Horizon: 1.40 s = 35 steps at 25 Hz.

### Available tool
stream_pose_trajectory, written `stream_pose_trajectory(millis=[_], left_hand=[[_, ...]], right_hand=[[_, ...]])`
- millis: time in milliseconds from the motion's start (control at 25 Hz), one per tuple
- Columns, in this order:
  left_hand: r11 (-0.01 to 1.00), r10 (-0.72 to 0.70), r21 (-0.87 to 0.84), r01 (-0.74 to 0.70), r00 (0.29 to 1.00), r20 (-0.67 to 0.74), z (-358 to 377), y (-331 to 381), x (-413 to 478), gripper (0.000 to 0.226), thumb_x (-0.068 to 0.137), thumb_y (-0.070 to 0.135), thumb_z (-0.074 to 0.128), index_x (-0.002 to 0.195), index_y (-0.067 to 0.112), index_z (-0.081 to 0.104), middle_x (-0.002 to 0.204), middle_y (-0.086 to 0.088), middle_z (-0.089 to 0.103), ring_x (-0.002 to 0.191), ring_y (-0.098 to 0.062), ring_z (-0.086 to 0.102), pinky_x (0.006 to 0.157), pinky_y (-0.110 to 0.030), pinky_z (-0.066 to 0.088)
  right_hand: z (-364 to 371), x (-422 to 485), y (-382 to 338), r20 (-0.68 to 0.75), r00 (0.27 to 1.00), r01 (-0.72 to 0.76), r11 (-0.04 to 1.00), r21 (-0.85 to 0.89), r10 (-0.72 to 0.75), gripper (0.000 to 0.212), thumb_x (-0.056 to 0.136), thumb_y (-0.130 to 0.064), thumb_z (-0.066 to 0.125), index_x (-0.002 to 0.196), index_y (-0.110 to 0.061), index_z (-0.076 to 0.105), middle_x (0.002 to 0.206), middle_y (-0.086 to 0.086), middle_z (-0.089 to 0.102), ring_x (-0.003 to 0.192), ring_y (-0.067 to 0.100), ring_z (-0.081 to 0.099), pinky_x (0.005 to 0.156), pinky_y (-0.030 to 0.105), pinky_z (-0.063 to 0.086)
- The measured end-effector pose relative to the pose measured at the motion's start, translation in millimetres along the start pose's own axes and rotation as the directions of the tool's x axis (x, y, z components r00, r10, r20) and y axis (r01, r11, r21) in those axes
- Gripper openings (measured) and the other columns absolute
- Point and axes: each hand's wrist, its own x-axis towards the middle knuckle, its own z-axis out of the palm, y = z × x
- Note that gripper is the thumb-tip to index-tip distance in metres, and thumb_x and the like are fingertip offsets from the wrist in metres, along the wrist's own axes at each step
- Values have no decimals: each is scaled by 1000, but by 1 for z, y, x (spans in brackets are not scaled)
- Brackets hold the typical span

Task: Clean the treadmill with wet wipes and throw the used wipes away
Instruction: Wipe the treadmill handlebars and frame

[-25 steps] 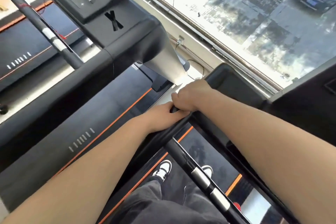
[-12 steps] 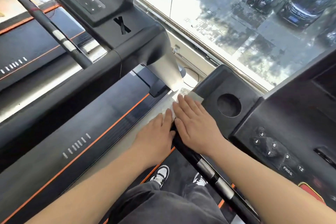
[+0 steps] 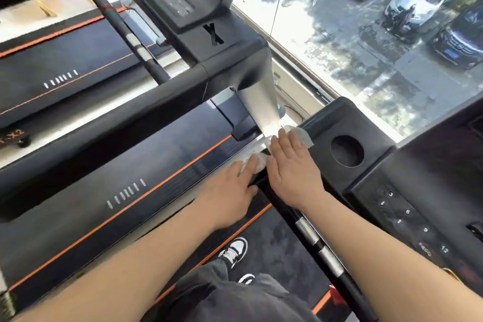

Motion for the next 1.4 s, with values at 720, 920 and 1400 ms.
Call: stream_pose_trajectory(millis=[720, 920, 1400], left_hand=[[941, -196, 283, 188, 981, 2, 14, -12, -79, 98, 98, 59, 46, 159, 17, -19, 157, -15, 28, 131, -35, 45, 110, -44, 38], [977, -112, 188, 103, 993, 41, 11, -37, -81, 89, 101, 54, 45, 160, 19, -12, 149, -10, 36, 127, -31, 47, 98, -45, 46], [999, -43, 19, 44, 999, -26, 15, -94, -154, 79, 102, 53, 43, 160, 16, 4, 156, -6, 36, 135, -27, 44, 103, -41, 44]], right_hand=[[42, -93, -25, 101, 993, 72, 991, -113, -61, 81, 97, -51, 1, 159, 0, 11, 168, 19, -2, 158, 28, -3, 128, 39, 3], [46, -85, -47, -185, 978, -106, 994, -29, 99, 44, 91, -21, 65, 130, -1, 61, 134, 17, 61, 117, 37, 62, 81, 45, 58], [44, -92, -167, -279, 942, -76, 930, 361, 185, 25, 101, -32, 45, 96, -18, 65, 97, -5, 65, 97, 20, 61, 86, 40, 51]])
